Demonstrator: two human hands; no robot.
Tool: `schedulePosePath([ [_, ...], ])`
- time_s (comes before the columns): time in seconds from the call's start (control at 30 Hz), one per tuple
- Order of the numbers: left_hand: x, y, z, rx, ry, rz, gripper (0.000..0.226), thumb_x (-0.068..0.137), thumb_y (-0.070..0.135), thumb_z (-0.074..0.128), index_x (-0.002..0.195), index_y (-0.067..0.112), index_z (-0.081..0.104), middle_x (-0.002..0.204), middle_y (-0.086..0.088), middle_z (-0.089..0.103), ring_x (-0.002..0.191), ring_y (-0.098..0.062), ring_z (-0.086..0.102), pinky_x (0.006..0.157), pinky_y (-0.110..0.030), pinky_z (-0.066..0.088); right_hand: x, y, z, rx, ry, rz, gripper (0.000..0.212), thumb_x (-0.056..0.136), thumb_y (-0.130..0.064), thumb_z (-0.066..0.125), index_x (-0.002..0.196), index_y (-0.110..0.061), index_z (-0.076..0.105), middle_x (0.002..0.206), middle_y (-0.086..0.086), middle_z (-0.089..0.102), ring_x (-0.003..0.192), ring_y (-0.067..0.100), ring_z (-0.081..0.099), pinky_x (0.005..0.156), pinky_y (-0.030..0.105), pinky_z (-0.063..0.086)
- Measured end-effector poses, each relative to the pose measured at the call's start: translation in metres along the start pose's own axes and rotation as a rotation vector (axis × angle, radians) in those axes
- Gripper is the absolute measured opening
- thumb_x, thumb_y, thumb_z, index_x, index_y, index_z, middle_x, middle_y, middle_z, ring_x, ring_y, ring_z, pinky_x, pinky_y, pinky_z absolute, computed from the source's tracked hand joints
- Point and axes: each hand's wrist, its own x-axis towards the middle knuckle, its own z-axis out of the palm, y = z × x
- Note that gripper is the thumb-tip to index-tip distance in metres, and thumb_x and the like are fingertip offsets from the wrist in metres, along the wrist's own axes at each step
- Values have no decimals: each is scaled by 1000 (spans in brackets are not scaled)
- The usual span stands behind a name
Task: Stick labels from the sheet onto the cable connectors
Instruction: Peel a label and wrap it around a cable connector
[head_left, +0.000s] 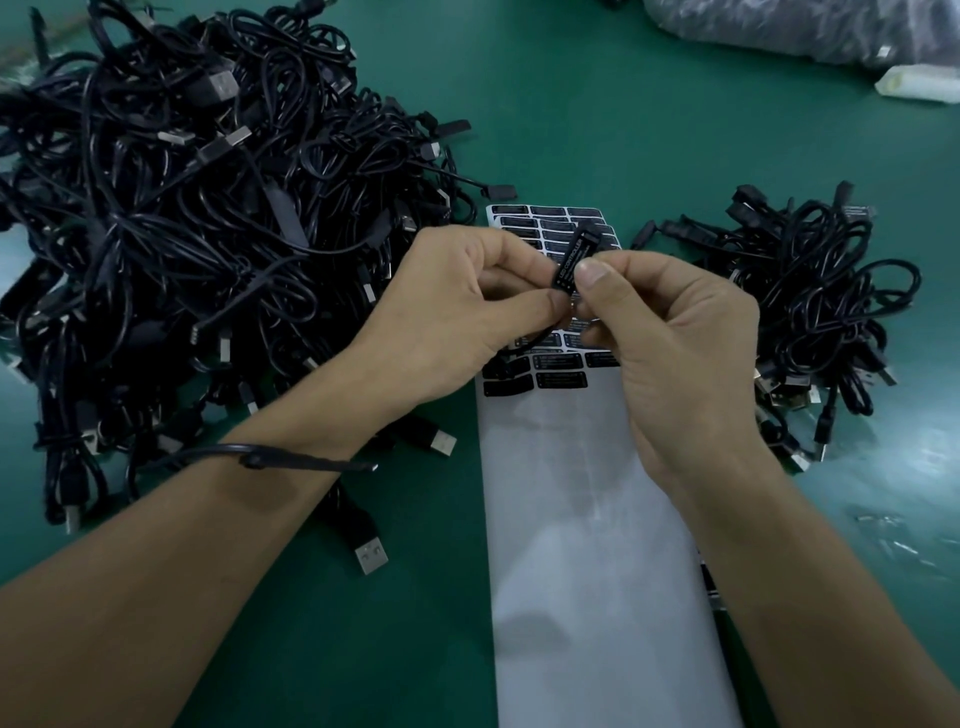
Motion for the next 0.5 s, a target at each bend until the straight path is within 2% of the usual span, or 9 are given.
schedulePosePath([
  [0.13,1,-1,0,10,9,-7,11,83,13,81,90,15,72,80,-5,78,74,-19,73,71,-26,59,0,1,1,-2,17,-13,17,91,-8,70,78,-19,73,63,-9,67,61,4,58,62,19,51],
  [0.4,0,0,1,5,9,-20,10,83,11,80,89,13,72,81,-7,77,73,-17,72,72,-28,59,0,4,3,-29,46,-64,18,91,-10,71,77,-21,73,63,-9,67,60,3,58,61,18,51],
  [0.5,0,2,1,5,1,-20,8,85,10,79,87,14,72,81,-9,77,73,-19,70,76,-35,59,-1,4,5,-47,57,-90,19,91,-11,71,77,-22,72,63,-10,68,59,2,58,60,17,51],
])
